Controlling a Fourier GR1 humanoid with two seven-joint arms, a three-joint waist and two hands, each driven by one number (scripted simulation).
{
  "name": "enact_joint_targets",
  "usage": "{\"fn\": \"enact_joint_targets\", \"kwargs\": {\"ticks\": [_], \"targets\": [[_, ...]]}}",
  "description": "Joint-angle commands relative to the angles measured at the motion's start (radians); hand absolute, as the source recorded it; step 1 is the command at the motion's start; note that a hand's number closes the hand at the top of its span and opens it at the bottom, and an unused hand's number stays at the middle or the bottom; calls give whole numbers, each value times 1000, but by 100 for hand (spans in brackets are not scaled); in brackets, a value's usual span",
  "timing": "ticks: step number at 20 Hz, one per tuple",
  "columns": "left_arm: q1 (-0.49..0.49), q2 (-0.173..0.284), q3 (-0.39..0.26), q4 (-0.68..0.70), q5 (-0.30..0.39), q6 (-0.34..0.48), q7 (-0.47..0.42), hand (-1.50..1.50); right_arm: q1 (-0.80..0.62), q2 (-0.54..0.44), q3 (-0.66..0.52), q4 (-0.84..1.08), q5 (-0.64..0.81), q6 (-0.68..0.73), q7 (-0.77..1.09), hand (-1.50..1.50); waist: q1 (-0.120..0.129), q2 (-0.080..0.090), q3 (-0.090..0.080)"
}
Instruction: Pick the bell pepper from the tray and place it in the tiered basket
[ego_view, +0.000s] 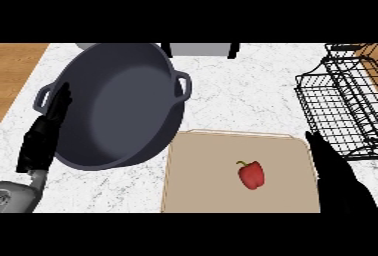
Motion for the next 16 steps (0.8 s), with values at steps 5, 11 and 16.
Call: {"fn": "enact_joint_targets", "kwargs": {"ticks": [5, 11, 16], "targets": [[-33, -39, 16, 69, -11, -24, -2, 0, -196, 215, 69, 199, 76, 180, 249, -150, -10, 4, -3], [28, -57, 5, 29, -41, -12, 12, 0, -173, 291, 60, 271, 131, 200, 241, -150, -13, 0, -1], [12, -55, 70, 71, -34, -49, -31, 0, -165, 338, 69, 294, 194, 225, 210, -150, -19, 0, -1]]}}
